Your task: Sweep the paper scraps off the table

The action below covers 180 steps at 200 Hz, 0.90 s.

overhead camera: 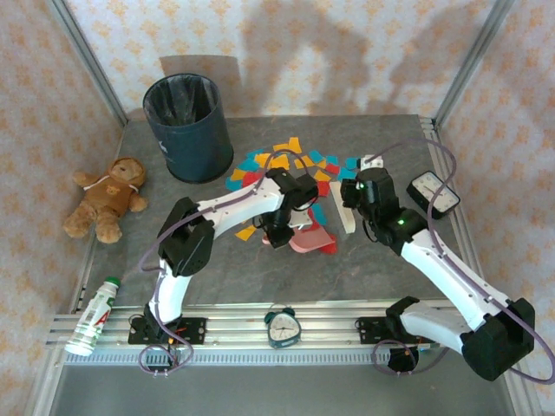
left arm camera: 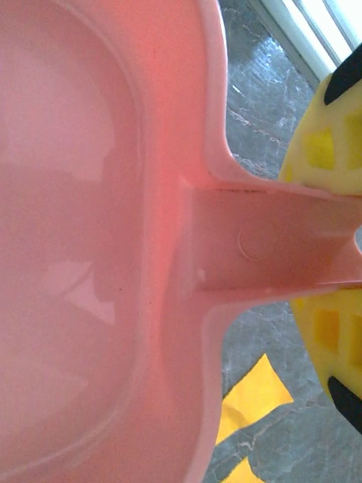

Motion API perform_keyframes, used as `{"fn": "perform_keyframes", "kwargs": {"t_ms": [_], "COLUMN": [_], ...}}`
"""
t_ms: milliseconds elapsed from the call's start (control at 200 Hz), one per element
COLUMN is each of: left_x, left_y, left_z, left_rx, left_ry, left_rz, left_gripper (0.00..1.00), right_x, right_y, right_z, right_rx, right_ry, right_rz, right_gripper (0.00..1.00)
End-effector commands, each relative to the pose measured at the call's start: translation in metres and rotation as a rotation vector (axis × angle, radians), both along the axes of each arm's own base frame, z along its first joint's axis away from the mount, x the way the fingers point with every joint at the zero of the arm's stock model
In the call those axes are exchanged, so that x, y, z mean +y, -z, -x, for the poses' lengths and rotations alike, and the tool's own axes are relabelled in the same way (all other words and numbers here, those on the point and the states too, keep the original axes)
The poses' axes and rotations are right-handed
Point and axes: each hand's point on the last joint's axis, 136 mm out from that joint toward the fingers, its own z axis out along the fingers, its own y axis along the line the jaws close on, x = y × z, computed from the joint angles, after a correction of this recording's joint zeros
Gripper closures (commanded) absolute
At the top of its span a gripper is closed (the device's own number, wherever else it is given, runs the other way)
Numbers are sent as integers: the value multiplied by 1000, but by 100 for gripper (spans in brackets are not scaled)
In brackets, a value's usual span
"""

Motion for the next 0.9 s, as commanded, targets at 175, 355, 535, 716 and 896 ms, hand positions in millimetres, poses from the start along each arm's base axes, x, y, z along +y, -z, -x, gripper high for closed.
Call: {"fn": "perform_keyframes", "kwargs": {"t_ms": [175, 355, 535, 716, 896], "left_x": [22, 39, 51, 65, 57], "left_y": [-10, 5, 6, 13, 21], "left_z": [10, 24, 39, 53, 56], "left_rx": [-29, 9, 39, 94, 138], "left_ry": [-19, -43, -63, -71, -65], "left_rz": [-3, -66, -88, -140, -127], "left_gripper": [100, 100, 100, 100, 100], "right_x": [-28, -27, -28, -24, -12], "right_y": [14, 27, 34, 42, 48], "right_z": [9, 7, 3, -1, -9], "right_rx": [21, 43, 52, 70, 85], "right_ry": [122, 129, 147, 136, 110], "right_rz": [70, 70, 85, 84, 60], "right_gripper": [100, 100, 100, 100, 100]}}
